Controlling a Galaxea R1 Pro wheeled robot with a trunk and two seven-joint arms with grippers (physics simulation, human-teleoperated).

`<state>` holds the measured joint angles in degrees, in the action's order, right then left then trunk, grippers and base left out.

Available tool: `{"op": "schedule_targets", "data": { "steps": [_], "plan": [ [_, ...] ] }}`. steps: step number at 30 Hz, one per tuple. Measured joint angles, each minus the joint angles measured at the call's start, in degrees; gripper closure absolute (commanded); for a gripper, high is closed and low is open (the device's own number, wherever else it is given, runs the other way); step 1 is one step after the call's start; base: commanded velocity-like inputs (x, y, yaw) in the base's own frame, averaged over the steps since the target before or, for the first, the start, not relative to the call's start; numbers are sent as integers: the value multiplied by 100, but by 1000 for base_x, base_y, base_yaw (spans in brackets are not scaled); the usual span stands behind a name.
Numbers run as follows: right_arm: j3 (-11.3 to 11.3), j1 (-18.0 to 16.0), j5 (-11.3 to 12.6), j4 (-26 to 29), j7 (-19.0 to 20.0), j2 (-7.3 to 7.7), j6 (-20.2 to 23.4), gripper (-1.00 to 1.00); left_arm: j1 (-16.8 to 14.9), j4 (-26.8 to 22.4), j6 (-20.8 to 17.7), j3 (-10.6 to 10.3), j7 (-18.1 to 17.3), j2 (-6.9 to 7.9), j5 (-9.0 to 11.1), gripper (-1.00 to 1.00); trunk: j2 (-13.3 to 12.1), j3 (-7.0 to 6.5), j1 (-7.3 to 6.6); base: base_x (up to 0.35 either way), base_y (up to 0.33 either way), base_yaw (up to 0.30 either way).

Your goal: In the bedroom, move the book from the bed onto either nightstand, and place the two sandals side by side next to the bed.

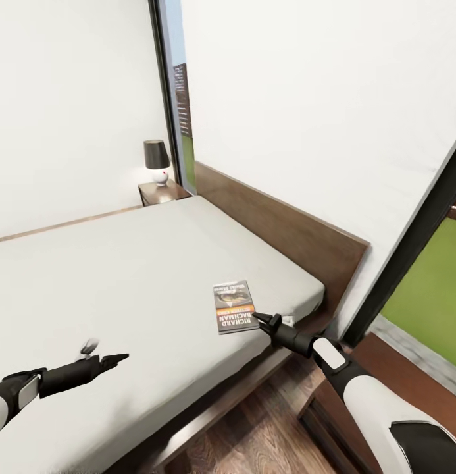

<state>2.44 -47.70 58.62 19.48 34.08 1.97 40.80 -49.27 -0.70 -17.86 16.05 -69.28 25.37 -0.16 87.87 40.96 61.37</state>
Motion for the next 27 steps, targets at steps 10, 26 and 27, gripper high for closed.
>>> {"op": "schedule_targets", "data": {
  "steps": [10,26,27],
  "plan": [
    [0,9,-17,-8,2,17,-8,100,3,0,10,0,1,-10,-1,-100,0,1,0,-4,-2,226],
    [8,87,12,57,7,27,-4,100,27,1,150,2,172,-121,23,-100,0,1,0,0,0,175],
    [8,87,17,68,10,27,-2,100,29,1,152,1,205,-127,28,-100,0,0,0,0,0,38]
  ]
}}
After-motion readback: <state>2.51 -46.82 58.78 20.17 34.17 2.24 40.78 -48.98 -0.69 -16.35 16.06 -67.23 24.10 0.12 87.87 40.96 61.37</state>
